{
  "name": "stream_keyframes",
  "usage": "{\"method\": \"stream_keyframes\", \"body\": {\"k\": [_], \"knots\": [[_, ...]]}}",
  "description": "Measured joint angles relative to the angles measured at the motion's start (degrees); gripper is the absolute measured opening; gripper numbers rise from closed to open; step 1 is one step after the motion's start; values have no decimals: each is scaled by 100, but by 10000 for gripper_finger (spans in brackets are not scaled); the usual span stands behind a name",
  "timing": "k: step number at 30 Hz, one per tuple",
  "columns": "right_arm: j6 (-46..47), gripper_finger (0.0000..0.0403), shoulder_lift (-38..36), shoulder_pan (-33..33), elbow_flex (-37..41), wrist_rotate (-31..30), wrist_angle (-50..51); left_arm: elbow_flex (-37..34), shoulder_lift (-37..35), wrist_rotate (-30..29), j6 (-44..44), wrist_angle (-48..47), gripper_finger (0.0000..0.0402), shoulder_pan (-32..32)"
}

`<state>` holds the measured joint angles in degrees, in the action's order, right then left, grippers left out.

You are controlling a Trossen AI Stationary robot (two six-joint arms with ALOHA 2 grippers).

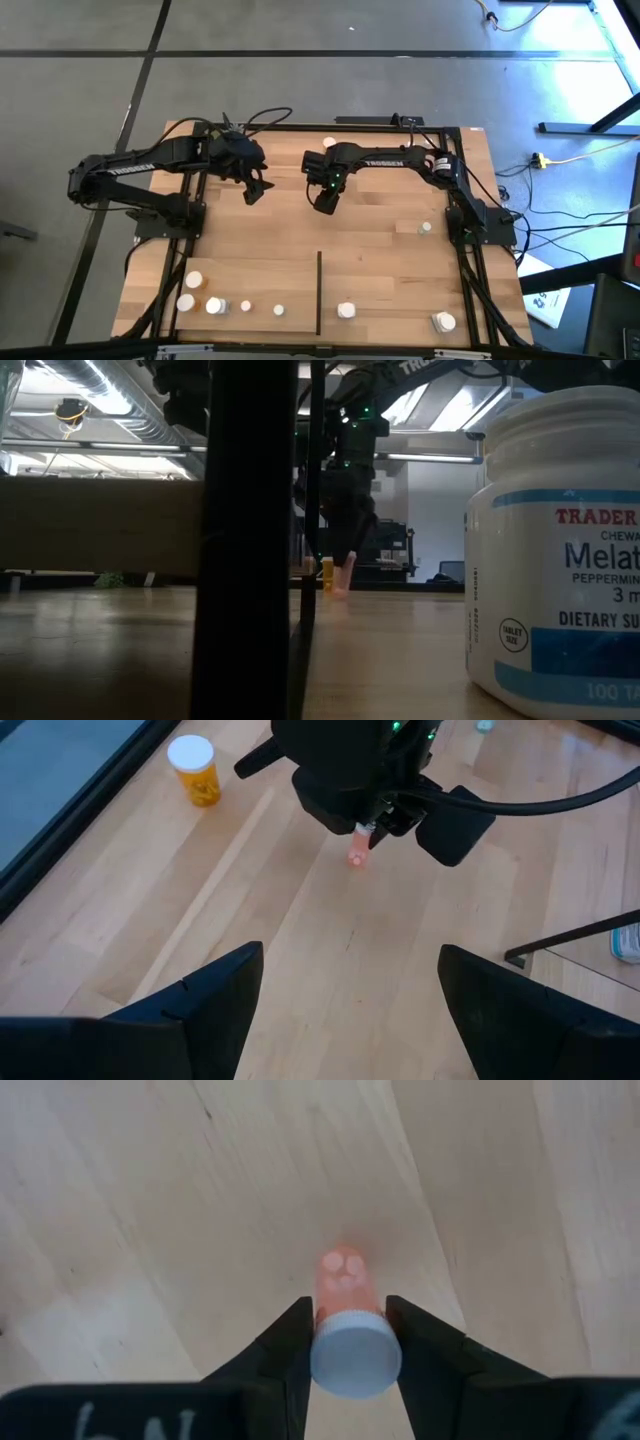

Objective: Pick and place medicine bottles onto shelf by color
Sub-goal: Put the bottom small red pill bottle on the shelf aligned with the other small red pill bottle

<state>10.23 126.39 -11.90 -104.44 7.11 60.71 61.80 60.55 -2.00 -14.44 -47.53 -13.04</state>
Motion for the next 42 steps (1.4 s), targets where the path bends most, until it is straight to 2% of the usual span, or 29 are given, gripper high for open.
{"method": "stream_keyframes", "body": {"k": [12,19,28,36,40,42], "knots": [[135,183,0,-9,0,50,-96,0,0,0,-31,-2,294,-2],[141,183,-55,-26,-41,51,-26,0,0,-2,-14,0,294,0],[144,181,-62,10,-885,-39,336,0,2,-39,126,-2,294,-2],[204,181,-72,249,-2300,-1437,1528,0,2,-37,709,-2,294,-2],[373,181,-76,416,-2999,-1926,2052,-12,24,-33,853,25,294,-2],[495,181,-216,486,-2983,-2084,2047,-127,20,-27,885,219,294,-1]]}}
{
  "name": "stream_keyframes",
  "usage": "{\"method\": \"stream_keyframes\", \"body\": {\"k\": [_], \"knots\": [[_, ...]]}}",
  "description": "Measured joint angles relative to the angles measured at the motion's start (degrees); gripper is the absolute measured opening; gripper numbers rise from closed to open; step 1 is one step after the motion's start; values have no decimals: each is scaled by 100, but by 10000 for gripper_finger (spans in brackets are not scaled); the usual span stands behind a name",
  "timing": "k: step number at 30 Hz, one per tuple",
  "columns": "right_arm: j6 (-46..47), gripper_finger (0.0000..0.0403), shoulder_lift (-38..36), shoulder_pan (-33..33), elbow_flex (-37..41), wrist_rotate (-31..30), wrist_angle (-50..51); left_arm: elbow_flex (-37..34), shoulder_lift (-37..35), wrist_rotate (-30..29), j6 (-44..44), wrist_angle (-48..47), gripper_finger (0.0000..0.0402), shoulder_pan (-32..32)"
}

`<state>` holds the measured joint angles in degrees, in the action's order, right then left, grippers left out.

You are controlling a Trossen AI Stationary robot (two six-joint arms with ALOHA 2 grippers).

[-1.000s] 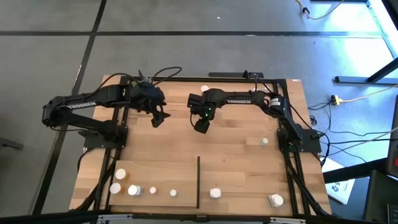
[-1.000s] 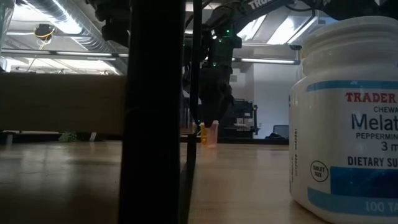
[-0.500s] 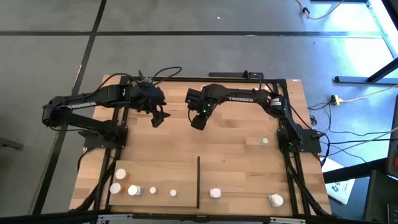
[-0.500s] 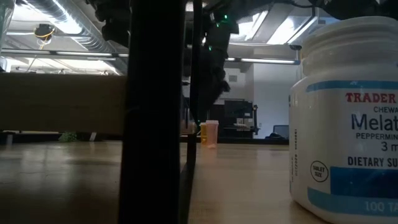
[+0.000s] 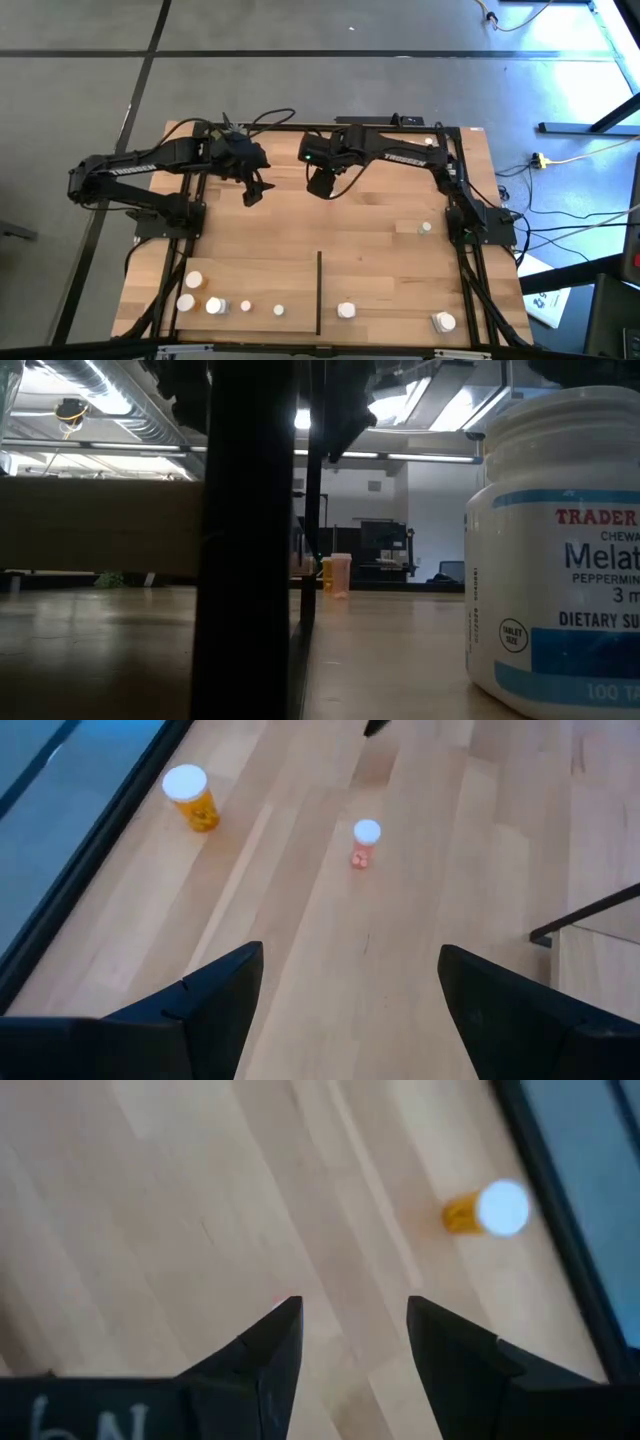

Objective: Pick and place medicine bottles onto shelf by color
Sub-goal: Put the bottom small red pill bottle on the shelf aligned with the other small red pill bottle

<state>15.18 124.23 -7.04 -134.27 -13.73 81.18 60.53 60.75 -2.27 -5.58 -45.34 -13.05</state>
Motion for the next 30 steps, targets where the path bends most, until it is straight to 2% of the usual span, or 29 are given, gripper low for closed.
{"method": "stream_keyframes", "body": {"k": [6,11,16,23,30], "knots": [[541,181,-563,75,152,-173,77,-605,2,270,169,781,294,-1],[691,181,-1062,117,154,-425,88,-1424,2,804,223,2522,294,1],[695,181,-1480,120,159,-458,91,-2147,43,799,260,3873,294,0],[502,181,-1893,138,159,-480,124,-2883,615,793,279,5158,294,86],[110,181,-2086,336,161,-231,550,-3037,1487,779,321,6166,294,357]]}}
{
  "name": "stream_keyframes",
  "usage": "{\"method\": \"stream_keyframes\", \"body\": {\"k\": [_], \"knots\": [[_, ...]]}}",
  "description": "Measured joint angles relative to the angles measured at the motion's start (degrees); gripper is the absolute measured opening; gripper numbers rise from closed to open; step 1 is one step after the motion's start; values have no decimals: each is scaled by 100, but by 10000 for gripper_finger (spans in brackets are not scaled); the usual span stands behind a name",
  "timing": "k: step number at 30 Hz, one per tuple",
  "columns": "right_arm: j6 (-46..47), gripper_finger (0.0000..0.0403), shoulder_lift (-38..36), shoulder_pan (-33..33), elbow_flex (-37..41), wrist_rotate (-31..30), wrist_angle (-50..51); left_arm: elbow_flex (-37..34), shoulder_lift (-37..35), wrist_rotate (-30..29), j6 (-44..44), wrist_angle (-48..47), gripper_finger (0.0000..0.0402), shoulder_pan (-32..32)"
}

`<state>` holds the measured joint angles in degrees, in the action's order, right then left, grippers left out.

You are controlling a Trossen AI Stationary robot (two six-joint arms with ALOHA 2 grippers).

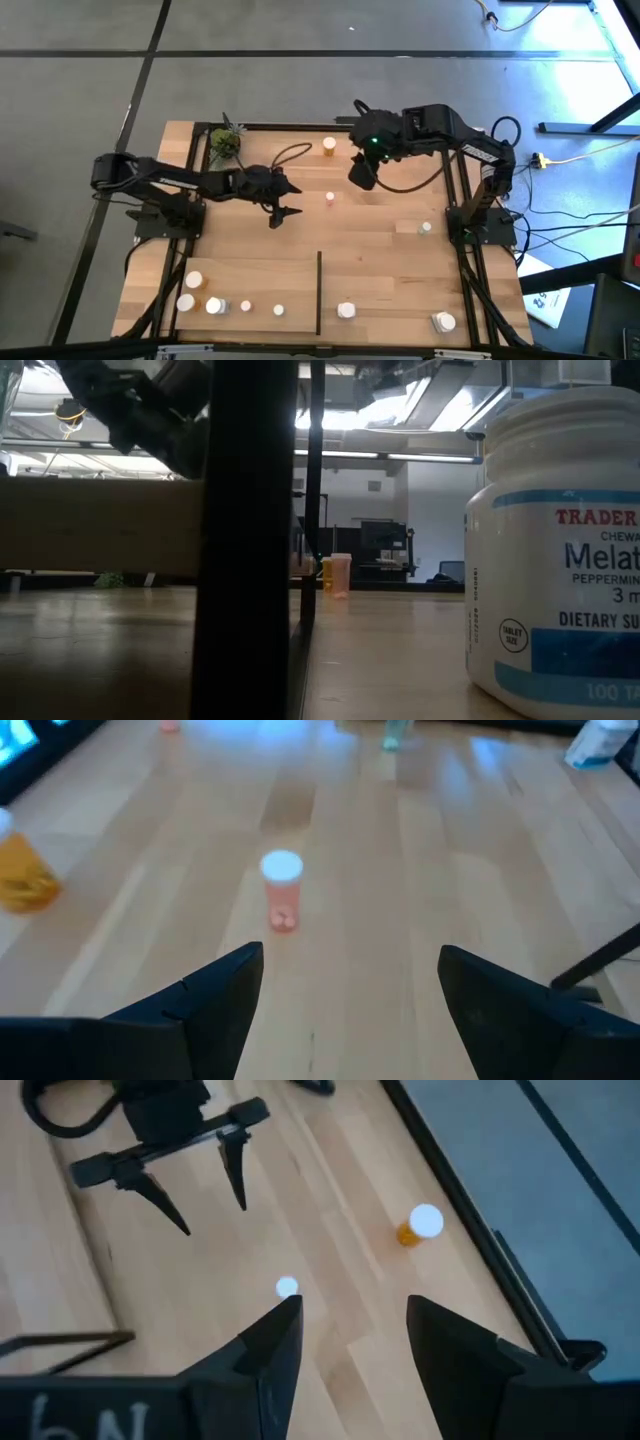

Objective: Pick and place medicine bottles onto shelf by color
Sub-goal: Put the bottom small red pill bottle on the shelf aligned with the other small red pill bottle

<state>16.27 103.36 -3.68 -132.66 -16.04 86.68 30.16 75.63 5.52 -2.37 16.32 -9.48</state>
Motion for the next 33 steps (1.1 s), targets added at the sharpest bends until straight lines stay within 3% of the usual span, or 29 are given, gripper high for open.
{"method": "stream_keyframes", "body": {"k": [10,16,20,28,33], "knots": [[-7,181,-340,431,0,111,68,1,1465,-3,2,2075,294,180],[-34,182,-358,507,0,112,106,277,1599,-4,53,1875,294,181],[-181,182,-374,502,2,110,117,909,1592,179,547,941,294,181],[-409,182,-587,673,5,-378,201,2714,1686,-26,1395,-2457,294,61],[-442,182,-880,865,7,-726,138,3263,1672,-39,1368,-3294,294,-196]]}}
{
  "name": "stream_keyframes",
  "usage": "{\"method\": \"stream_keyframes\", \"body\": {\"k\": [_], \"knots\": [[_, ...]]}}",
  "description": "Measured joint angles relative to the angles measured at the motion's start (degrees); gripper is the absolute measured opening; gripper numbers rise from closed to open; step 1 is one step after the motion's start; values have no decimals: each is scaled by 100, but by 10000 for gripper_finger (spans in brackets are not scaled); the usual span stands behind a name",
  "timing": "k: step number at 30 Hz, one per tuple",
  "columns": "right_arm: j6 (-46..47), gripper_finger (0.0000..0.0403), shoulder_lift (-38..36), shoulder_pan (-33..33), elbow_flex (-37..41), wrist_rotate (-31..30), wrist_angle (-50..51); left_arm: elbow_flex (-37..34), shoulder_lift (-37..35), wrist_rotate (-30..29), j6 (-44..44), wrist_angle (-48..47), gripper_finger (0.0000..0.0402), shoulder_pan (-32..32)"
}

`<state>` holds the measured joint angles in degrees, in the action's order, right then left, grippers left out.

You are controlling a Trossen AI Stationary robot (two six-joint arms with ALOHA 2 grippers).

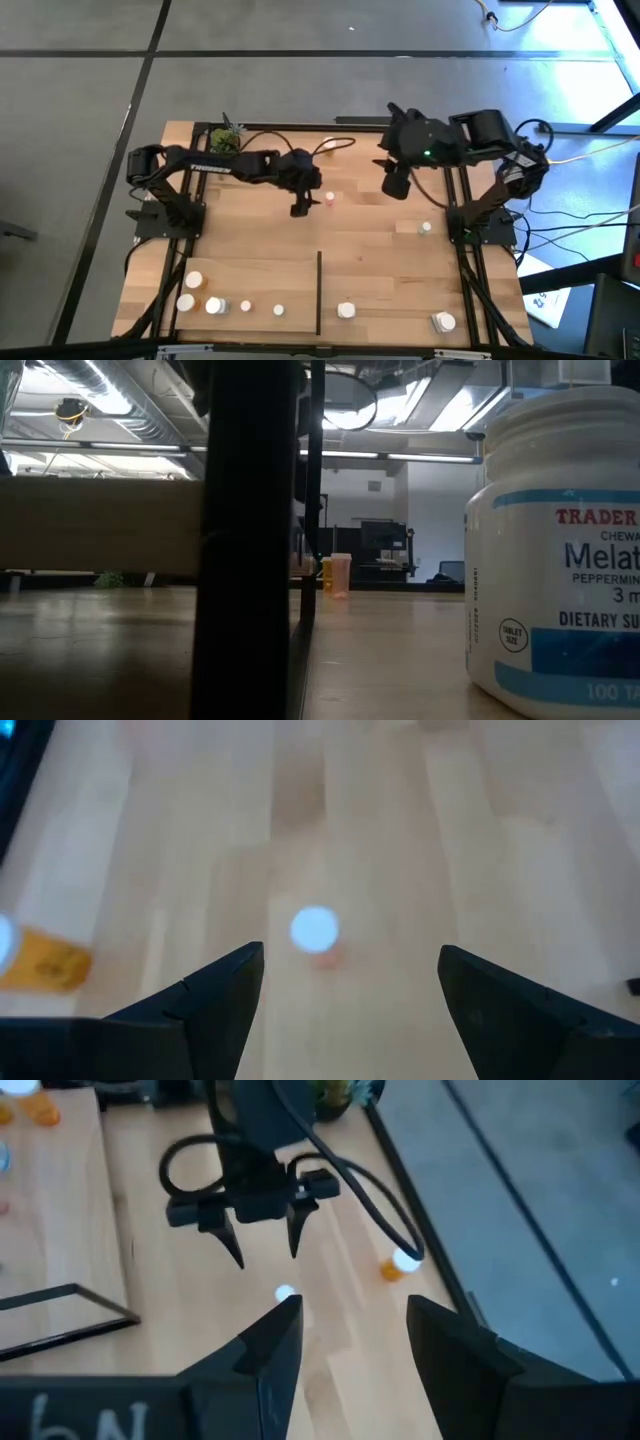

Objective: Pick and place medicine bottles onto shelf by color
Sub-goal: Put the bottom small red pill bottle on the shelf aligned with the other small red pill bottle

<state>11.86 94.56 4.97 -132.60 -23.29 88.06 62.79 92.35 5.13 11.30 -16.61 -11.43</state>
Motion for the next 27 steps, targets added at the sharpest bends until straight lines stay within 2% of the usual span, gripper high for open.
{"method": "stream_keyframes", "body": {"k": [8,19,27], "knots": [[44,181,-258,296,104,-614,-181,239,34,383,-51,-245,294,-311],[365,181,-817,304,1727,-665,-1137,463,617,651,185,-263,294,-364],[283,181,-1071,304,2195,-666,-1548,474,877,767,103,-179,294,-298]]}}
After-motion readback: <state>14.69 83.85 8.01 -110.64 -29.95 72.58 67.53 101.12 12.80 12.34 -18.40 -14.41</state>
